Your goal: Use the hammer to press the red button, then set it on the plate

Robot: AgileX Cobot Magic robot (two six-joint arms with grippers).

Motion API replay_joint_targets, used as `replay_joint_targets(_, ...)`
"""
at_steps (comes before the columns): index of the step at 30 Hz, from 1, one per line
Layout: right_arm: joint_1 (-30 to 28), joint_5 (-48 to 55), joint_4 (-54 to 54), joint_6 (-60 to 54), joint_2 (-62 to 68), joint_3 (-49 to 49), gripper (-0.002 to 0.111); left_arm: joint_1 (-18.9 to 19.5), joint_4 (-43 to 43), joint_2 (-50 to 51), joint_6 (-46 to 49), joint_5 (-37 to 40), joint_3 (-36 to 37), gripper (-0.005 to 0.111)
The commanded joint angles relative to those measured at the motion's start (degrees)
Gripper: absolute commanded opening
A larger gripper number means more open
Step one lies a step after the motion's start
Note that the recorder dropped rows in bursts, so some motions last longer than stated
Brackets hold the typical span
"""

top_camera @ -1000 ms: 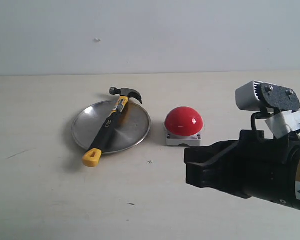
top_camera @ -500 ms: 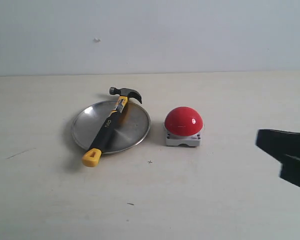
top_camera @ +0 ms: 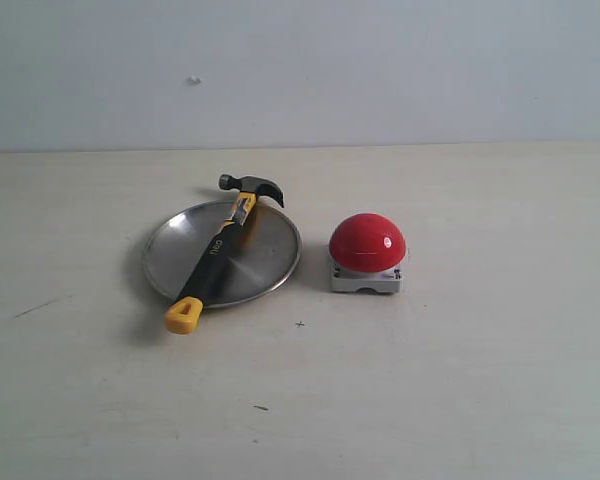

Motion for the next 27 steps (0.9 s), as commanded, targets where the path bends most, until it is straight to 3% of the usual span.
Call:
replay_joint_targets(1, -0.6, 0.6, -0.5, -4.5, -0.3, 0.3, 0.000, 0.1, 0.0, -0.3, 0.2, 0.3, 0.2, 0.000)
replay_joint_targets(10, -0.5, -8.4, -1.6, -4.9, -0.3, 0.3, 0.000, 0.1, 0.0, -0.3, 0.2, 0.3, 0.2, 0.000)
replay_joint_targets(18, -1.0, -10.1, -1.5, -4.8, -0.3, 0.3, 0.000, 0.1, 0.0, -0.3, 0.2, 0.3, 0.2, 0.000)
replay_joint_targets(27, -9.3, -10.6, -1.6, -4.8, -0.3, 0.3, 0.000, 0.1, 0.0, -0.3, 0.2, 0.3, 0.2, 0.000)
